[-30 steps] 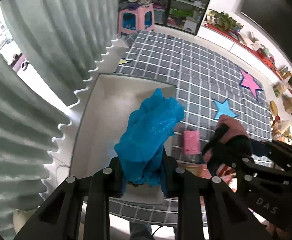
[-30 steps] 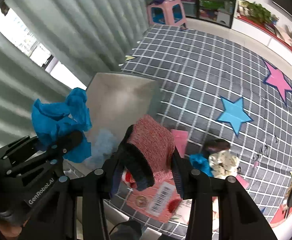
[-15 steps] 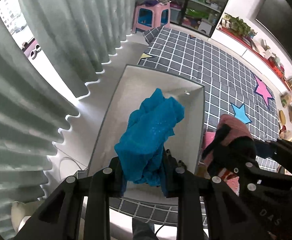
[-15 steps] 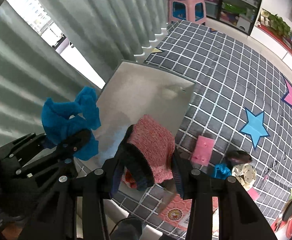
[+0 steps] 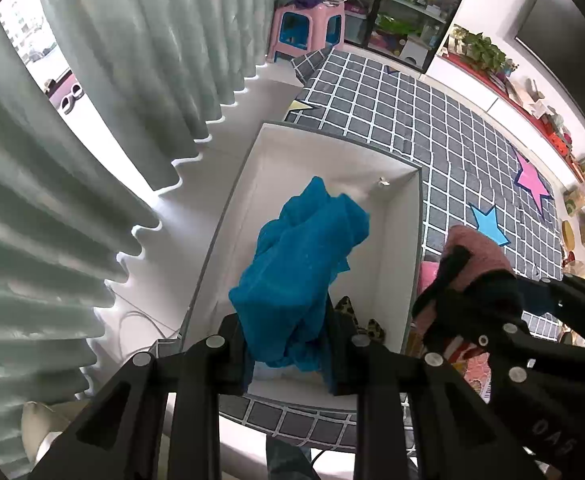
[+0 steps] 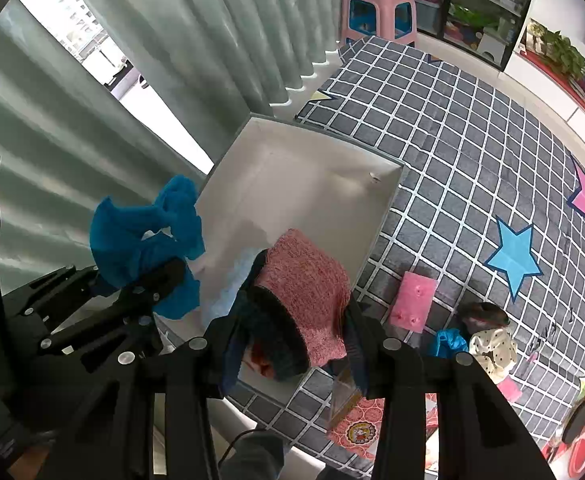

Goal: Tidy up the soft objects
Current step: 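Carry the blue cloth and pink sock over the white box with both tools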

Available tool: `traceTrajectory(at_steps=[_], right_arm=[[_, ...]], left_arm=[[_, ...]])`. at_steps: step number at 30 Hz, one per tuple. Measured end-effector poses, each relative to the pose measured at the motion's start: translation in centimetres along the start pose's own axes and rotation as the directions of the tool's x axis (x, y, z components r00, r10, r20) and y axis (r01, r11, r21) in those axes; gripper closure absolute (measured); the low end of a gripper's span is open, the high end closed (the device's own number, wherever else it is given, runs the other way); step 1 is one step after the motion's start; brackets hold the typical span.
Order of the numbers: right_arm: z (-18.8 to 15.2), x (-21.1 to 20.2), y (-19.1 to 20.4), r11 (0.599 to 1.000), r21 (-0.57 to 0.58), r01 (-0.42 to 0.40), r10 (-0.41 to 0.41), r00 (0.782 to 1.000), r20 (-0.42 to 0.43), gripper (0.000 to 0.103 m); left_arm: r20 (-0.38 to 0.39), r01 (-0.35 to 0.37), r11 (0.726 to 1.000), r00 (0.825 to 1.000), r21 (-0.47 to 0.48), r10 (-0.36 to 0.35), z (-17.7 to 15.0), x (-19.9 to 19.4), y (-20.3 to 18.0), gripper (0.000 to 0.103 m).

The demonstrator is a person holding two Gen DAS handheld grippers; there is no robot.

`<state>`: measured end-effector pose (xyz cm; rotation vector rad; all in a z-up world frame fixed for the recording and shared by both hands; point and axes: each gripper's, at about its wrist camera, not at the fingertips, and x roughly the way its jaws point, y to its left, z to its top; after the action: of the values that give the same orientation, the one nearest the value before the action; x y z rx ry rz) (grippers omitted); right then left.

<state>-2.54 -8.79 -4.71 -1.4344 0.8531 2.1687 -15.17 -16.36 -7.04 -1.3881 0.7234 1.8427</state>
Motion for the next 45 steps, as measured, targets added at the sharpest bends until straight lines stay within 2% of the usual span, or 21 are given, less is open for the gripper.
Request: traceTrajectory(at_steps=[21,37,45], right_arm=[[0.7,1.3,-0.5,1.0,0.029,0.0,0.001,1.0,-0.03,0.058],[1.2,4.6,-0.9,0.998,0.064,-0.008,0.014,0.995,-0.098,0.058],[2.3,6.6,-1.4,0.997,0.078,0.002,0.007,0.992,-0.123,0.058]], left_arm=[[-0.039,-0.005,1.0,0.999,0.008,0.006,0.6,1.8,0.4,0.075],[-0.121,-0.036,0.999,0.992,0.0,0.036,0.7,5.8,1.4,0.075],[-0.149,-0.066,0.997,0.986,0.042,0.072,2.1,8.4,0.6,0.075]])
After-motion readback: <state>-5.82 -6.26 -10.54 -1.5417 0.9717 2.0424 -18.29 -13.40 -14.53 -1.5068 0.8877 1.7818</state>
